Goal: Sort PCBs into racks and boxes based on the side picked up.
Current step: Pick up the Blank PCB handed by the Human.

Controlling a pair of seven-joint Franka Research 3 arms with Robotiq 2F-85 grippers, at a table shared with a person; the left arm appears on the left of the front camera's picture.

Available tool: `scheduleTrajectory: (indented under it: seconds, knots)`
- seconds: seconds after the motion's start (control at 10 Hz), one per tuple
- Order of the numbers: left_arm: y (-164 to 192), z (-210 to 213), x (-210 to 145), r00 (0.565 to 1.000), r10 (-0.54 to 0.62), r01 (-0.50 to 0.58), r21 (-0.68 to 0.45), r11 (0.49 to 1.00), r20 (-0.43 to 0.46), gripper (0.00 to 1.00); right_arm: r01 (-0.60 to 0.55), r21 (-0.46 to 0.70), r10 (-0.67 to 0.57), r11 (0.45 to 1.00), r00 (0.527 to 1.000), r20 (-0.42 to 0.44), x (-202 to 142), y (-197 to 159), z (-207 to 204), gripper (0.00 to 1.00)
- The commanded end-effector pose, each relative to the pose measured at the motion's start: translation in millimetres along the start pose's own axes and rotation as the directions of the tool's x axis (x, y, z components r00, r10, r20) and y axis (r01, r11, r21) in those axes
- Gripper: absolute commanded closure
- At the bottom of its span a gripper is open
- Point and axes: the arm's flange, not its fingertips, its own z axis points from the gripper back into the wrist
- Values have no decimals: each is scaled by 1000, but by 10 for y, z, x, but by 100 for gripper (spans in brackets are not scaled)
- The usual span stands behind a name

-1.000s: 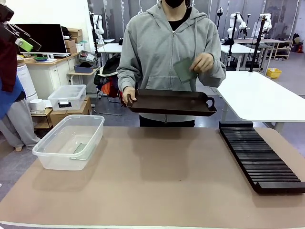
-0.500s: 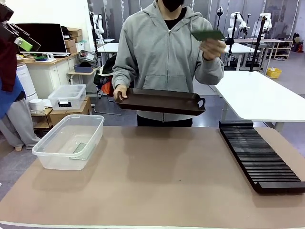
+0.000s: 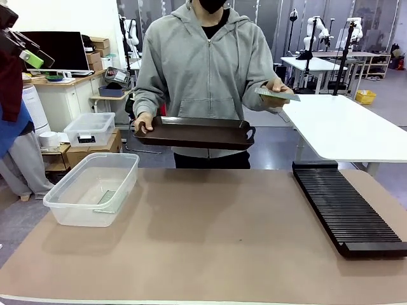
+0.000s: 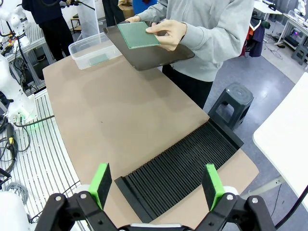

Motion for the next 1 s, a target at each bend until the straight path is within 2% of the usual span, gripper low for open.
scheduleTrajectory:
  seconds: [0.0,0.9]
  knots:
    - [-17,5,-3,1000,-1,1,-2,1000,3,0,-2,1,2,1000,1000,1,-11,4,-6,0]
    - [-17,5,-3,1000,-1,1,-2,1000,3,0,-2,1,2,1000,1000,1,-11,4,-6,0]
